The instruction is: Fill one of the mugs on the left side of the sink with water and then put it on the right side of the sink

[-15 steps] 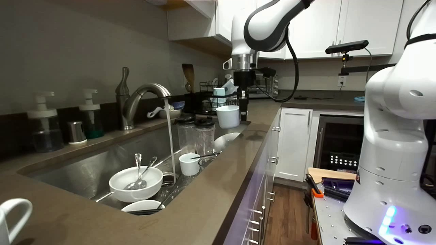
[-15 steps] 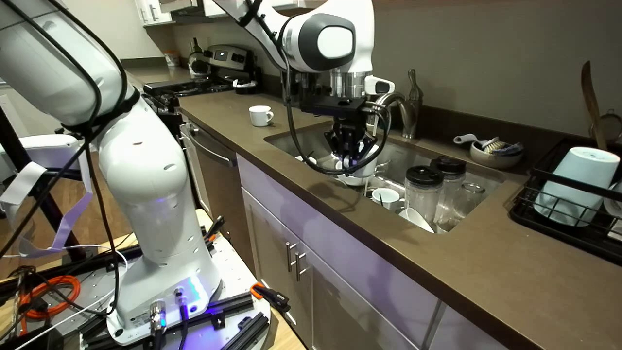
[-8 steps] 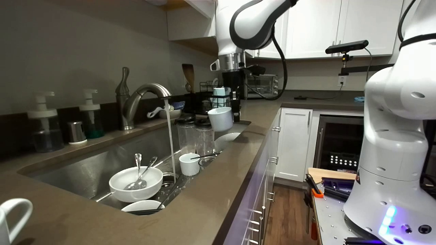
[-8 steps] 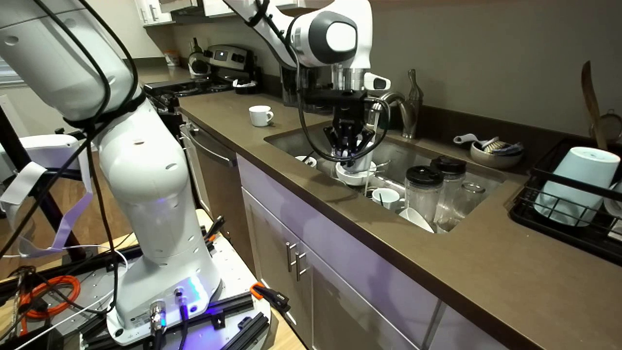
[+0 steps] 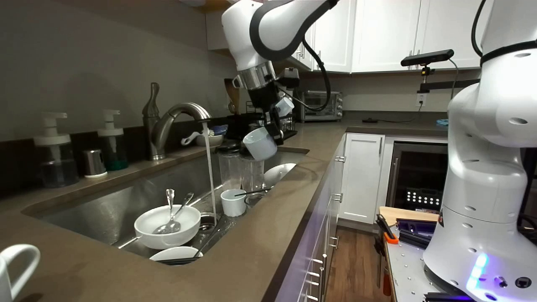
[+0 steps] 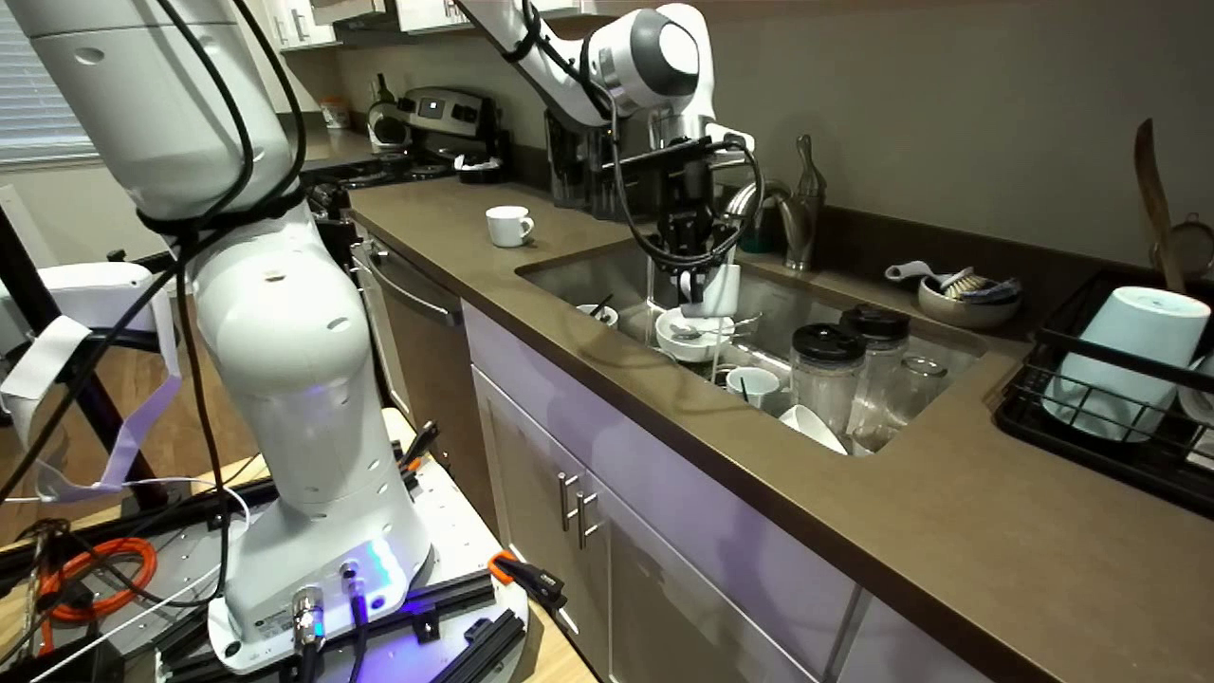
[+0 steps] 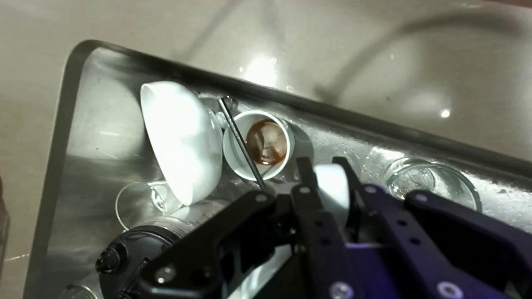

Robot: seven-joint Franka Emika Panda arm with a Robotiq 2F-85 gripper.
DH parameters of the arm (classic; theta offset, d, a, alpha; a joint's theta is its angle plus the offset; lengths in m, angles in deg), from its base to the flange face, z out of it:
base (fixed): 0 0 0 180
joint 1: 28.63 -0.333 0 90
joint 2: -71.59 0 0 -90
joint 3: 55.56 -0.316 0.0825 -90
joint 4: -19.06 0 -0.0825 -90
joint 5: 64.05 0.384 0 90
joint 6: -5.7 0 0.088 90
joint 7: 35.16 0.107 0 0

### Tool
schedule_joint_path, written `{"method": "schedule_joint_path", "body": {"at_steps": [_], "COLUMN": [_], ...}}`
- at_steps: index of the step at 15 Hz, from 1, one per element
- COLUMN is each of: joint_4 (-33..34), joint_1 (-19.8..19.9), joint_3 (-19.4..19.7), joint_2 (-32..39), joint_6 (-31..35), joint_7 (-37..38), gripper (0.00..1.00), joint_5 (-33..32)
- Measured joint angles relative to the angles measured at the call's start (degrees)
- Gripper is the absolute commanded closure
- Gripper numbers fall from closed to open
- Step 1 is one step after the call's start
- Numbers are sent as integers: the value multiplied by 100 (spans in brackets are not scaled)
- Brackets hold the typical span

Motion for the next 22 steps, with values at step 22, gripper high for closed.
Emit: {"method": "schedule_joint_path", "body": {"at_steps": [22], "joint_4": [-551], "joint_1": [-146], "joint_3": [391], "joint_2": [-328], "joint_6": [1505], "joint_7": [-337], "gripper": [95], "joint_5": [603]}}
